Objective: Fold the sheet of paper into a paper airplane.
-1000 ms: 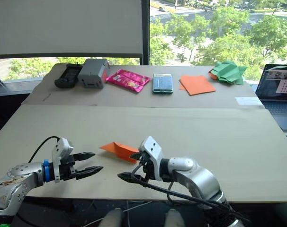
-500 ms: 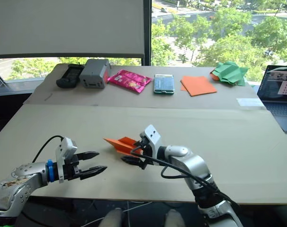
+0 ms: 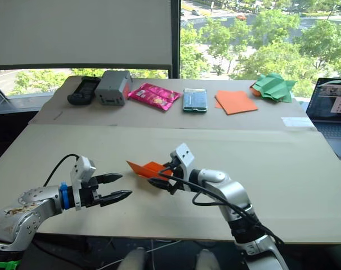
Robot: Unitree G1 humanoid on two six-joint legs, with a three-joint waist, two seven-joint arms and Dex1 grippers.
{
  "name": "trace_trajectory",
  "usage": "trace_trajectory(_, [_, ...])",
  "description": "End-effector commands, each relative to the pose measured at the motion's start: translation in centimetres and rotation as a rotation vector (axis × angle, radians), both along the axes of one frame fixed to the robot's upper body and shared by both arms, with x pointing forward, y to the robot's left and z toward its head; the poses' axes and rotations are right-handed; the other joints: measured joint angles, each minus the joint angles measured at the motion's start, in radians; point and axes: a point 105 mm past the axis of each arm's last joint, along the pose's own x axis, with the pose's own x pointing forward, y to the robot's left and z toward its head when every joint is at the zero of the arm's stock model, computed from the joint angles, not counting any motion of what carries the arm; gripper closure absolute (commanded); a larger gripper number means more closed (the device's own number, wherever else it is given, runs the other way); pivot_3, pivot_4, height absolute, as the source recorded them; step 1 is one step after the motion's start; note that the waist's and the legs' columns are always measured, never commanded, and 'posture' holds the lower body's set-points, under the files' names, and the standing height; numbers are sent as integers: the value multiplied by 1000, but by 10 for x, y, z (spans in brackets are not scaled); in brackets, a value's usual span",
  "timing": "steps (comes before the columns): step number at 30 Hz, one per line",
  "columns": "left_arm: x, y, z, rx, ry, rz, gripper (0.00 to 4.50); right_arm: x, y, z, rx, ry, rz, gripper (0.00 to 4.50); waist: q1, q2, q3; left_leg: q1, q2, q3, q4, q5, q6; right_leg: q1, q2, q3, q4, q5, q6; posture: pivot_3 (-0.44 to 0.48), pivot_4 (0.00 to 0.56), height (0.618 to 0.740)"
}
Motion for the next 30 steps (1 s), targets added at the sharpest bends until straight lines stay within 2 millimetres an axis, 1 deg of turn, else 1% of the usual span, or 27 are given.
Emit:
trace_trajectory(1, [-2, -8, 11, -5, -33, -30, 14, 2, 3, 9, 2, -47, 16, 244, 0, 0, 0, 1, 0, 0, 0, 0, 0, 1, 0, 0, 0, 0, 0, 0, 150, 702])
trace_trajectory(3, [-3, -9, 12, -6, -32, -30, 0, 2, 3, 7, -6, -49, 17, 760, 0, 0, 0, 4, 0, 0, 0, 0, 0, 3, 0, 0, 1, 0, 0, 0, 150, 702])
trace_trajectory(8, [-6, -12, 15, -12, -28, -29, 0, 4, 4, 3, -24, -71, 18, 2589, -1, 0, 0, 4, 0, 0, 0, 0, 0, 4, 0, 0, 0, 0, 0, 0, 150, 702])
trace_trajectory(9, [-6, -12, 15, -12, -27, -30, 0, 3, 4, 3, -27, -75, 24, 2842, -1, 0, 0, 4, 0, 0, 0, 0, 0, 4, 0, 0, 0, 0, 0, 0, 150, 702])
trace_trajectory(10, [-6, -12, 15, -11, -25, -29, 0, 1, 5, 4, -35, -97, 35, 3247, -2, 0, 0, 5, 0, 0, 0, 0, 0, 4, 0, 0, 0, 0, 0, 0, 150, 702])
trace_trajectory(13, [-6, -10, 15, -8, -23, -28, 0, -1, 7, 4, -80, -170, 54, 4242, -2, 0, 0, 5, 0, 0, 0, 0, 0, 5, 0, 0, 1, 0, 0, 0, 150, 702])
trace_trajectory(14, [-6, -10, 15, -7, -22, -28, 0, -1, 7, 4, -88, -183, 57, 4409, -2, 0, 0, 5, 0, 0, 0, 0, 0, 5, 0, 0, 1, 0, 0, 0, 150, 702])
trace_trajectory(17, [-5, -8, 15, -7, -19, -27, 0, 0, 9, 5, -146, -247, 65, 4409, -3, 0, 0, 5, 0, 0, 0, 0, 0, 5, 0, 0, 1, 0, 0, 0, 150, 702])
trace_trajectory(23, [-5, -5, 11, -4, -16, -25, 0, -2, 9, -2, -245, -320, 100, 4409, -4, 0, 0, 5, 0, 0, 0, 0, 0, 5, 0, 0, 1, 0, 0, 0, 150, 702])
trace_trajectory(30, [-6, -4, 7, -3, -12, -25, 0, -4, 12, -2, -249, -330, 103, 4409, -7, 0, 0, 7, 0, 0, 0, 0, 0, 7, 0, 0, 1, 0, 0, 0, 150, 702])
